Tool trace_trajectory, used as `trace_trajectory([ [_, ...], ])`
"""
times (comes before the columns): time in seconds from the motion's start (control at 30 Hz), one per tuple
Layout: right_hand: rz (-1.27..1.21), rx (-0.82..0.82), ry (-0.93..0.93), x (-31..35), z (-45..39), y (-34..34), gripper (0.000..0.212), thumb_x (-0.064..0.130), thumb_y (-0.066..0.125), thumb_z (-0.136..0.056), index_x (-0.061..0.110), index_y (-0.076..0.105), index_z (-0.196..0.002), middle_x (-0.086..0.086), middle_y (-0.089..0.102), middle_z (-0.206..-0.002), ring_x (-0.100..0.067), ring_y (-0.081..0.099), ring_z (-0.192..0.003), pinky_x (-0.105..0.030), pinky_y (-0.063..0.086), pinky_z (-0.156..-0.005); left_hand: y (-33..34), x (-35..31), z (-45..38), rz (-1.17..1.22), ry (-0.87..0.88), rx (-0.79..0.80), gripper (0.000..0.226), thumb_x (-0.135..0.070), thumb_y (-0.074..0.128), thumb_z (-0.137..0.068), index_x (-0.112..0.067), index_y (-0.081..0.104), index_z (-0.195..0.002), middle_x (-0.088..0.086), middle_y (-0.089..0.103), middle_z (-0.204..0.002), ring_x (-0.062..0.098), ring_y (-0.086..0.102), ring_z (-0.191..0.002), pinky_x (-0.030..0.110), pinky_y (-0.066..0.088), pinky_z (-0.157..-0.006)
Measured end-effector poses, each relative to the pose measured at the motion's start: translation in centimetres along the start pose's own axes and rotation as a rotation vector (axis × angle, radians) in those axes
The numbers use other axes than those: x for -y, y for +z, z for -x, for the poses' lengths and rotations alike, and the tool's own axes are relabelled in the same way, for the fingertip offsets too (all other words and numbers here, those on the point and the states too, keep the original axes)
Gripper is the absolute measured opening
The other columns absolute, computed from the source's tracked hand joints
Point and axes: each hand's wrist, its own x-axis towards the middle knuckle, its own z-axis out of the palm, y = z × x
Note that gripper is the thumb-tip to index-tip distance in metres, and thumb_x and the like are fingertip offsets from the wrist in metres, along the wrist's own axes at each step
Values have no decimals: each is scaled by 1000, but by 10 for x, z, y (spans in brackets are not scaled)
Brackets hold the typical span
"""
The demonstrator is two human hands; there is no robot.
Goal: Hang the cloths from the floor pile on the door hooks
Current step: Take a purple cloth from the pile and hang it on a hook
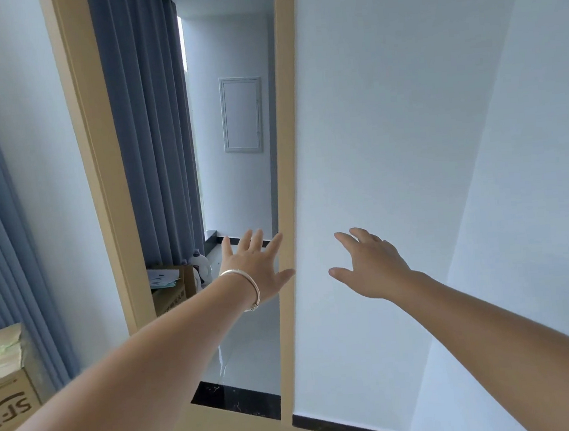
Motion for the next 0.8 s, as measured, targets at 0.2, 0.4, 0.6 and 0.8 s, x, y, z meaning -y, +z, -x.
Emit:
trace_trajectory([
  [0.2, -7, 14, -95, 57, -121, 24, 72, 54, 47, -92, 28, 17, -152, -2, 14, -159, -22, 19, -144, -46, 20, -115, 31, 90, -73, -9, -90, -24, 74, -70, 22, -89, -36, -5, -149, 2, 2, -160, 24, -2, -147, 59, -2, -113],
  [0.4, -42, 12, -253, 145, -200, 61, 72, 57, 49, -89, 27, 23, -149, -3, 23, -156, -23, 26, -141, -43, 27, -111, 61, 194, -83, -44, -257, -11, 75, -73, 21, -87, -39, -4, -149, 0, 4, -160, 25, -3, -147, 60, -2, -114],
  [0.6, -108, 46, -484, 260, -250, 97, 72, 57, 48, -89, 29, 21, -150, -3, 22, -156, -23, 24, -142, -46, 24, -113, 75, 302, -41, -130, -490, 22, 76, -75, 22, -86, -40, -3, -148, 1, 5, -160, 29, -1, -147, 61, -4, -111],
  [0.8, -169, 117, -745, 389, -280, 132, 74, 58, 45, -92, 28, 14, -152, -2, 14, -160, -23, 17, -145, -51, 17, -117, 77, 396, 25, -151, -763, 135, 76, -72, 22, -87, -39, -9, -149, 1, -2, -161, 23, -9, -147, 58, -5, -115],
])
